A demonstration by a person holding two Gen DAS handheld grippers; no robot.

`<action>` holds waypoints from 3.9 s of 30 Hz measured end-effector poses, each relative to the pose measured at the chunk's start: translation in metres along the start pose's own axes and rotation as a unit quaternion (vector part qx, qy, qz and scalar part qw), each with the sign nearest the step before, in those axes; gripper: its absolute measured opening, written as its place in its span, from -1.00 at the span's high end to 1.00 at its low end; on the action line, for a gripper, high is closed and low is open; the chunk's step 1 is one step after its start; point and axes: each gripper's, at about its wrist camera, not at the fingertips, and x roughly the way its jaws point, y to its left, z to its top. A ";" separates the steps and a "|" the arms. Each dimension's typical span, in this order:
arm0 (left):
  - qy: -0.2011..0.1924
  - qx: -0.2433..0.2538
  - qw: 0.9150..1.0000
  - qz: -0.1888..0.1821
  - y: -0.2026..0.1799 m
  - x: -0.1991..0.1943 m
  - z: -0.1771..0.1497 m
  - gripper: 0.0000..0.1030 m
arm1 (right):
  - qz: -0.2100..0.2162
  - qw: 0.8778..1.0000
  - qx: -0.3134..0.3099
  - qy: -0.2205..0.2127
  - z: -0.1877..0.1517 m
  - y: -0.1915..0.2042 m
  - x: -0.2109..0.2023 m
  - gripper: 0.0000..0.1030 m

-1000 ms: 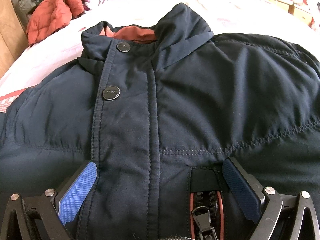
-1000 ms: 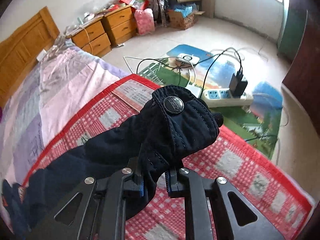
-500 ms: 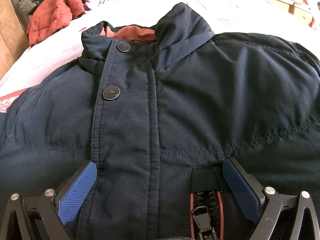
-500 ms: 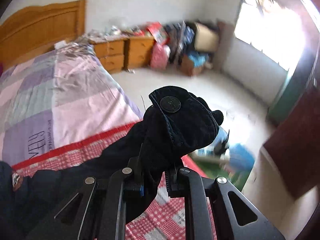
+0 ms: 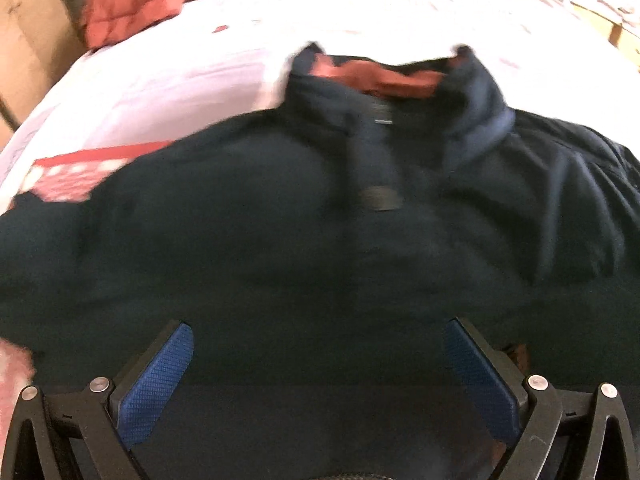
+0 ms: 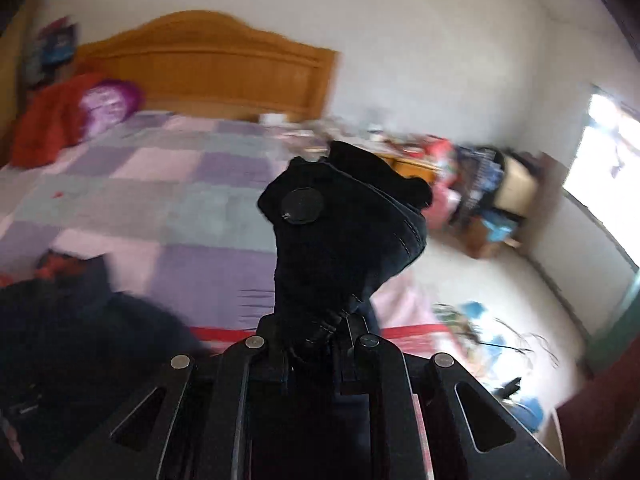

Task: Fold large clothes

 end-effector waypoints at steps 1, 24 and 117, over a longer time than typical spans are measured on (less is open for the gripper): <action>-0.001 -0.007 1.000 0.002 0.020 -0.008 -0.002 -1.00 | 0.016 1.000 -0.017 0.002 -0.002 0.029 -0.001 0.69; 0.033 -0.073 0.996 0.044 0.218 -0.042 -0.091 -1.00 | 0.146 0.975 -0.164 0.046 -0.085 0.420 0.004 0.69; -0.059 0.054 0.994 -0.072 0.001 -0.041 0.024 -1.00 | 0.115 0.990 -0.059 0.063 -0.117 0.118 0.056 -0.41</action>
